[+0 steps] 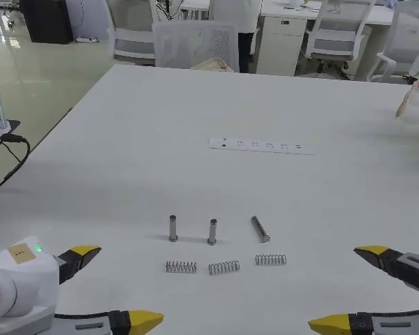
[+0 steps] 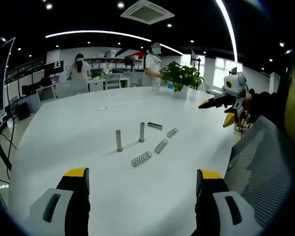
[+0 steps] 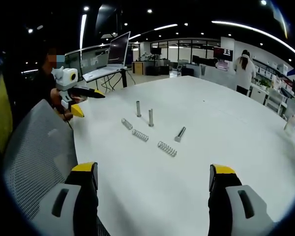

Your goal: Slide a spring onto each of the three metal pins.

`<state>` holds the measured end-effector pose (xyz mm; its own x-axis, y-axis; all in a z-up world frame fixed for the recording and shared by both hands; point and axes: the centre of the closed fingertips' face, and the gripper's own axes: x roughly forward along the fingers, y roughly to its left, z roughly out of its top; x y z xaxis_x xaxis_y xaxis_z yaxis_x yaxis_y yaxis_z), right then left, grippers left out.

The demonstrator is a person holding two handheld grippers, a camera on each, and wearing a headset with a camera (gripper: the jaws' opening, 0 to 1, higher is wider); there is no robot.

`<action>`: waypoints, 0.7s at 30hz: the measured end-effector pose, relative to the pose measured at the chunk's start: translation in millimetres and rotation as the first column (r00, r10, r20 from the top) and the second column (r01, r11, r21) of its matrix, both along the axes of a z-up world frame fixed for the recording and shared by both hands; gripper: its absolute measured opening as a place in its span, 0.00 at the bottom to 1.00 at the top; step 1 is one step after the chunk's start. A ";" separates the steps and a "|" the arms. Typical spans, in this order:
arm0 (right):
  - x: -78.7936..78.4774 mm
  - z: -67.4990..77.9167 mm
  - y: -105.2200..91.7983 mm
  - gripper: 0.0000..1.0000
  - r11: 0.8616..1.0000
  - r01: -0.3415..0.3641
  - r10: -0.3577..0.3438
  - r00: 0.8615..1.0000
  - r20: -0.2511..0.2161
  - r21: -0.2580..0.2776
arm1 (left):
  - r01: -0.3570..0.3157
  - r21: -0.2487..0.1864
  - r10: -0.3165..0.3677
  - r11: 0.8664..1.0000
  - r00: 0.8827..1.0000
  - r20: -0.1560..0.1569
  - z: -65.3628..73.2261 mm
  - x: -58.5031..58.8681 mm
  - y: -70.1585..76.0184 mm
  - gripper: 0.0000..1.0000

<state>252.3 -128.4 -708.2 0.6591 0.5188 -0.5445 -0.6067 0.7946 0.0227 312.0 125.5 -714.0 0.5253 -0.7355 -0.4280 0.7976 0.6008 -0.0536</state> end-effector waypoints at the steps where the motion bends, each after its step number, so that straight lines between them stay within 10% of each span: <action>1: 0.1 0.3 0.2 0.93 1.000 0.000 0.000 1.000 0.000 -0.001 | 0.001 -0.002 -0.001 1.000 1.000 0.001 0.3 -0.1 -0.4 0.87; 21: 2.4 0.7 -0.5 0.91 1.000 -0.004 0.004 1.000 -0.006 -0.012 | 0.001 -0.009 -0.001 1.000 1.000 0.008 2.4 -0.7 -0.4 0.87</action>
